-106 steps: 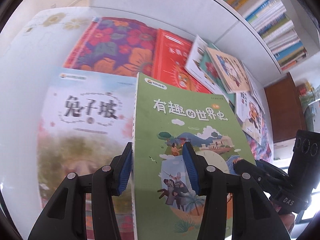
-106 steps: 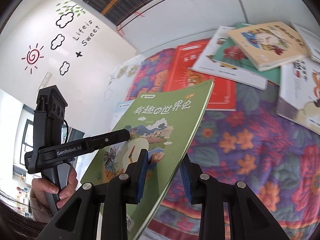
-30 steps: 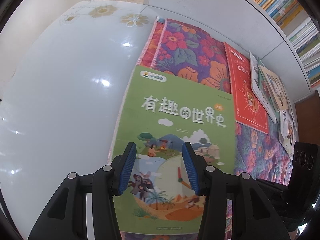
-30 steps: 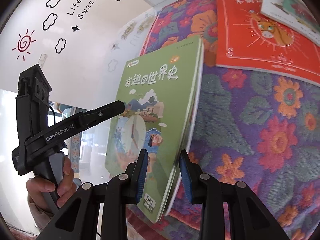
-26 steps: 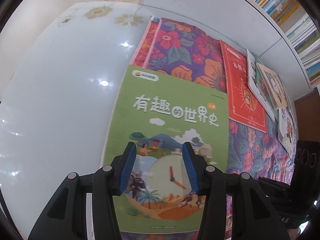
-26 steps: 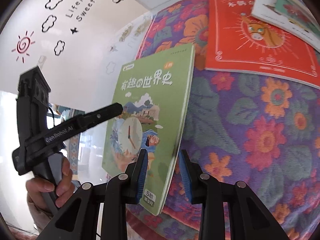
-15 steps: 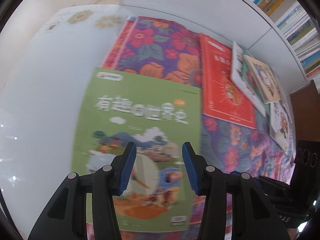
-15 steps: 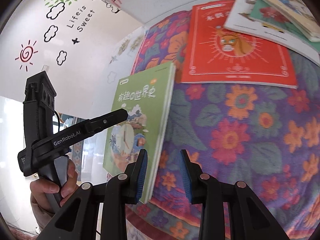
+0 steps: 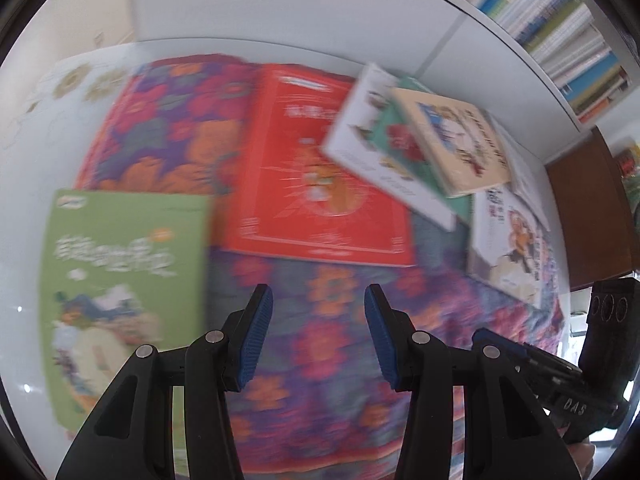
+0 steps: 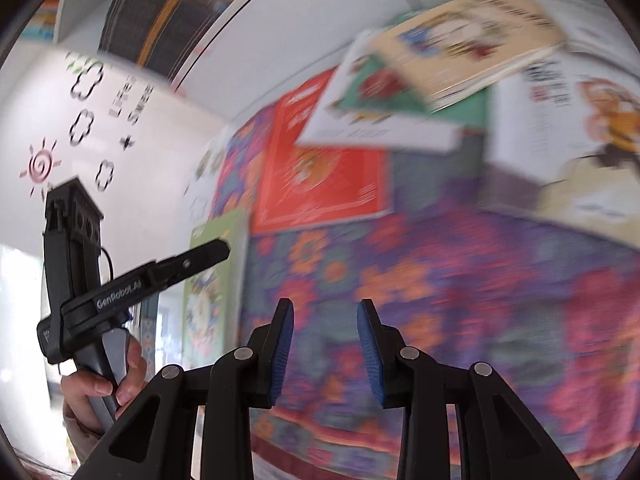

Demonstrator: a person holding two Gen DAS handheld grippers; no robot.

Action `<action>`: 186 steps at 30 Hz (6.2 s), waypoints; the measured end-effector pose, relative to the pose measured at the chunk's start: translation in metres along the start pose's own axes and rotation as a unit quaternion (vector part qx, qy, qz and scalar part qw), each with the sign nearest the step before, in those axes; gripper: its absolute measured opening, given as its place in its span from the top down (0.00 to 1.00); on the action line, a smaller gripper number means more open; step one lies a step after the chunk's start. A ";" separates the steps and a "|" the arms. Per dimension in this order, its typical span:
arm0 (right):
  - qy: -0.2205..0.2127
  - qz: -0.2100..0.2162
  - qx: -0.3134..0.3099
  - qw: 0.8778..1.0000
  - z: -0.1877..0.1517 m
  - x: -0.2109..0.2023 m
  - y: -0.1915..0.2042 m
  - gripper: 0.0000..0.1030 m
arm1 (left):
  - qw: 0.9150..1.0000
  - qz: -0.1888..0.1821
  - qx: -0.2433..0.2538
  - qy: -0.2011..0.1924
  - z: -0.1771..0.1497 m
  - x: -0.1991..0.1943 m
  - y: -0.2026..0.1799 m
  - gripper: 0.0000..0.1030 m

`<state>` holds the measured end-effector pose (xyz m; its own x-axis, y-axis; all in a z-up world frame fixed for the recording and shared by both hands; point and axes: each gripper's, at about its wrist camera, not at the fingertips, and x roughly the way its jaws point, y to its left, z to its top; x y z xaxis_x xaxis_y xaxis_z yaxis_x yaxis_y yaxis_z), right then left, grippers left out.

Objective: Organize books

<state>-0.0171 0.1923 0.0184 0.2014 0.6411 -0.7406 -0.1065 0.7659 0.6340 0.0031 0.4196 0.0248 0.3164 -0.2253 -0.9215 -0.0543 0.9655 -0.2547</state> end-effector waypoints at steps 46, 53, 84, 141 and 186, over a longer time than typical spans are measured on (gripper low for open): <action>-0.207 0.078 0.199 0.955 0.148 -0.157 -0.336 0.67 | 0.989 -0.068 0.134 -0.014 0.113 0.170 -0.334 0.57; -0.237 0.114 0.148 0.954 0.154 -0.180 -0.304 0.67 | 0.989 -0.076 0.130 -0.012 0.114 0.166 -0.322 0.57; -0.060 -0.184 -0.102 0.976 -0.014 -0.145 -0.053 0.91 | 0.997 -0.079 0.020 0.000 -0.013 0.015 -0.093 0.57; 0.112 -0.099 -0.074 0.986 -0.033 -0.055 -0.134 0.41 | 0.991 -0.098 -0.007 0.092 -0.108 0.075 -0.115 0.56; 0.052 -0.048 -0.138 0.988 -0.035 -0.051 -0.001 0.89 | 0.998 0.017 0.057 0.012 -0.083 -0.014 -0.078 0.73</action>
<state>-0.0609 0.1603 0.0473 0.1230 0.5550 -0.8227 -0.3555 0.7986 0.4856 -0.0760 0.3366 0.0329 0.2935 -0.1942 -0.9360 0.0441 0.9809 -0.1897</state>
